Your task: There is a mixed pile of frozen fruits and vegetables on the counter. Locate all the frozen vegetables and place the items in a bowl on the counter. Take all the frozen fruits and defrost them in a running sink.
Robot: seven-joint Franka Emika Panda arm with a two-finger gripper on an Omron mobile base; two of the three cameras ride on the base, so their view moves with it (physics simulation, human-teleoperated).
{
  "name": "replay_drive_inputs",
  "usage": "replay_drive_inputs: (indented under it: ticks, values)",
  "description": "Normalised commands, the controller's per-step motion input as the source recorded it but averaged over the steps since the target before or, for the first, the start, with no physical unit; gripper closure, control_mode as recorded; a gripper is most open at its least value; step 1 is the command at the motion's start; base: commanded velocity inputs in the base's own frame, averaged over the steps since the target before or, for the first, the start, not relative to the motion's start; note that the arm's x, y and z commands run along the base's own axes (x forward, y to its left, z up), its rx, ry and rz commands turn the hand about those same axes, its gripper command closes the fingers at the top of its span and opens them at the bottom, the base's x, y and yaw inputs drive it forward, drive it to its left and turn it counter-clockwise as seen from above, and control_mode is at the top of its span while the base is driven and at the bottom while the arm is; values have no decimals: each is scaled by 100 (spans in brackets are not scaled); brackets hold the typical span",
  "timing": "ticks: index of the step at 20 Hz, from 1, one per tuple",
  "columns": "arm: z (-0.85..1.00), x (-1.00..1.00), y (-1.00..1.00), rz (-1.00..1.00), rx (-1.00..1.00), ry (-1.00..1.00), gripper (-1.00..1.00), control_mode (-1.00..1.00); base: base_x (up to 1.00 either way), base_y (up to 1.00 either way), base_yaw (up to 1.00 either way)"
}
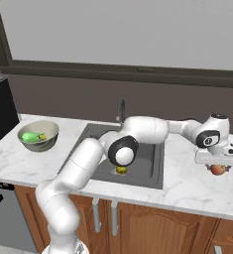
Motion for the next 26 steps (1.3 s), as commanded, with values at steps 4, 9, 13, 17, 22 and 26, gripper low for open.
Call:
replay_drive_inputs:
  ticks: [4, 9, 13, 17, 22, 26]
  values:
    - [19, -65, 97, 0, 0, 0, 100, -100, 0, 0, 0]
    - [6, -72, 100, 0, 0, -2, 100, -100, 0, 0, 0]
    - [55, -23, 84, 0, -5, -11, 100, -100, 0, 0, 0]
    - [77, -5, 75, 0, -10, -14, 100, -100, 0, 0, 0]
    - [7, 4, 97, 0, -8, -5, 100, -100, 0, 0, 0]
    - [-6, 24, 94, 0, -2, -1, 100, -100, 0, 0, 0]
